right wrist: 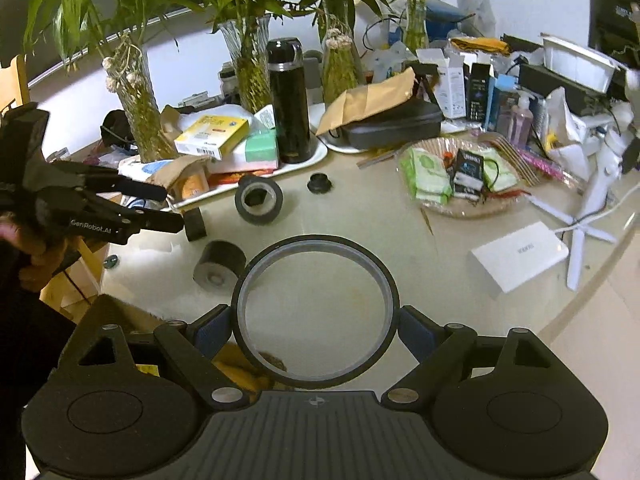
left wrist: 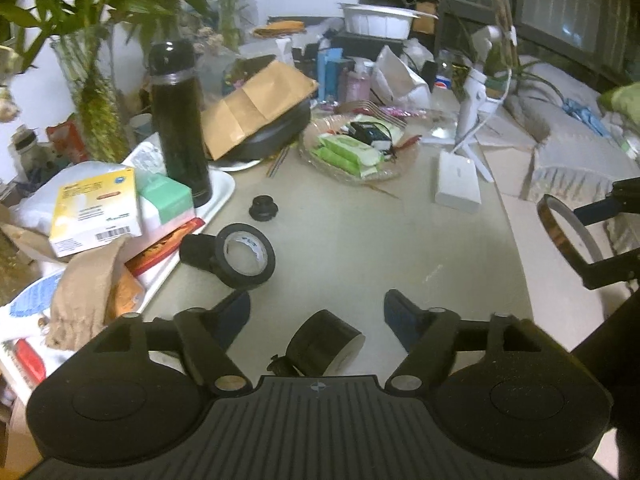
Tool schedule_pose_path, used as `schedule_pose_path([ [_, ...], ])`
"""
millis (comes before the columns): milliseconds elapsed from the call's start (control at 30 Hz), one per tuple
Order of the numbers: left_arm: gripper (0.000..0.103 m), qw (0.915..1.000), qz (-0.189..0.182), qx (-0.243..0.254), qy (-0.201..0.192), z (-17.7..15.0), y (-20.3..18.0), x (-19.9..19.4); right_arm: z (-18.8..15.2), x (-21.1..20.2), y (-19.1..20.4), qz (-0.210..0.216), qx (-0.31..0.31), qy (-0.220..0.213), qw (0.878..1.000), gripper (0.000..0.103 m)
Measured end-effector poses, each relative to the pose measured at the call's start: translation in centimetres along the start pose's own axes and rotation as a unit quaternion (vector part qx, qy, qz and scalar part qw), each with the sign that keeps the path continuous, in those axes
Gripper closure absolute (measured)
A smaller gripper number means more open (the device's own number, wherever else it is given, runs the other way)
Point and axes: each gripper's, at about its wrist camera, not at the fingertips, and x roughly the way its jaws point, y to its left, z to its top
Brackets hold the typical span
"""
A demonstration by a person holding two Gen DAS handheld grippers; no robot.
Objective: Organize rigid objects
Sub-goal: 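Grasp the black cylinder roll with the left gripper while the right gripper holds the ring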
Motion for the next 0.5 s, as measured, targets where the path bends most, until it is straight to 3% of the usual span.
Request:
schedule_pose_path([
  [500, 0.03, 0.9929, -0.048, 0.069, 0.084, -0.5, 0.5, 6.7, -0.3, 0.0, 0.4, 0.008, 0.0, 0.002, 1.0, 0.013],
])
